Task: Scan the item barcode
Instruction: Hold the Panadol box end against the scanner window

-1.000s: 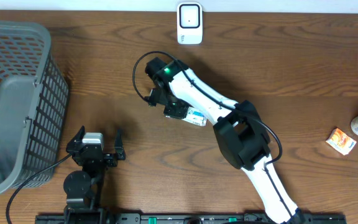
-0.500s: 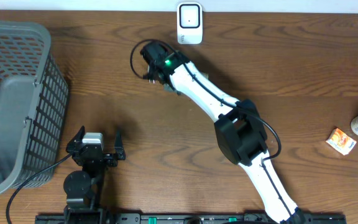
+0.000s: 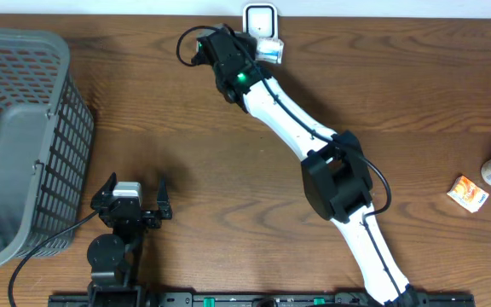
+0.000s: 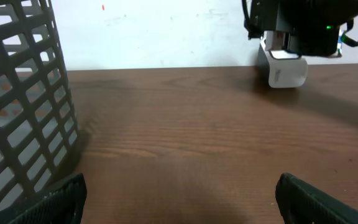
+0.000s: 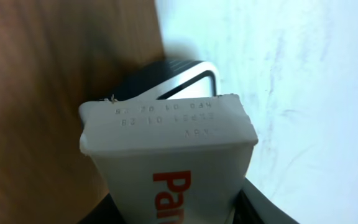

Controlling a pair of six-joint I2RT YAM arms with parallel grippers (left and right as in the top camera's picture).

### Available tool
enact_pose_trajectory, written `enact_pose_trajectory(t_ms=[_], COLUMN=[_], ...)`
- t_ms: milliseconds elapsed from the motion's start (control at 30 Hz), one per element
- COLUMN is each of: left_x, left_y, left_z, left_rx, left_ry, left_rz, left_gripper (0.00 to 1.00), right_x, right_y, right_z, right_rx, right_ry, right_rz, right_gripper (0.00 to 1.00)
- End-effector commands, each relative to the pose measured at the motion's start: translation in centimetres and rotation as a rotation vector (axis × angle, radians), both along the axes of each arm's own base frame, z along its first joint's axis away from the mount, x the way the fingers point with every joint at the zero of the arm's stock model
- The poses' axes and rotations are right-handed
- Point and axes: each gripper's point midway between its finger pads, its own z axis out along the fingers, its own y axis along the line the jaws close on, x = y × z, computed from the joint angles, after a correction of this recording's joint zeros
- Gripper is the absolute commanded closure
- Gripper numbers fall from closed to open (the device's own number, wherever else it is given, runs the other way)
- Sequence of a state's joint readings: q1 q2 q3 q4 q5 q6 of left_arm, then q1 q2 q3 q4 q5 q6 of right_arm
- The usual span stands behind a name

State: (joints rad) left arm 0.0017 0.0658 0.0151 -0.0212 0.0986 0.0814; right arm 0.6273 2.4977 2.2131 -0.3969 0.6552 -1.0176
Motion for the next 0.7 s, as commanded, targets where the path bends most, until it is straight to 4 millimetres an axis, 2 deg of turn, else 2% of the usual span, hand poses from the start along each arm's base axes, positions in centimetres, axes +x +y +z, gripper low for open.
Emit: enact_pose_trajectory(t_ms=[0,267,333,533,667], left_x=[-0.2,-0.2,-0.2,-0.2,-0.2], left_y=[-0.3,-0.3,-0.3,-0.3,-0.3], left_z=[-1.4,-1.4,-1.4,-1.4,-1.4], left_rx=[-0.008,-0.008,-0.008,-0.008,-0.008], left_ry=[0.049,0.049,0.049,0.049,0.049], left_rz=[-0.017,-0.017,-0.017,-0.017,-0.017], left_gripper=[0.04,0.04,0.04,0.04,0.04], right_x=[1.8,3.9,4.4,5.9,6.7], right_y=[-1.0,-1.1,-1.0,-0.5,0.1], right_z=[0.7,1.6,1.2,-1.8,-2.6], right_rx=[-0.006,-0.040,-0.058,-0.111,-0.171], right_ry=[-0.016,-0.097,-0.112,-0.160,-0.215], right_rz=[0.042,0.100,0.111,0.141,0.178], right_gripper=[0.62,0.68,0.69,0.69,0.68])
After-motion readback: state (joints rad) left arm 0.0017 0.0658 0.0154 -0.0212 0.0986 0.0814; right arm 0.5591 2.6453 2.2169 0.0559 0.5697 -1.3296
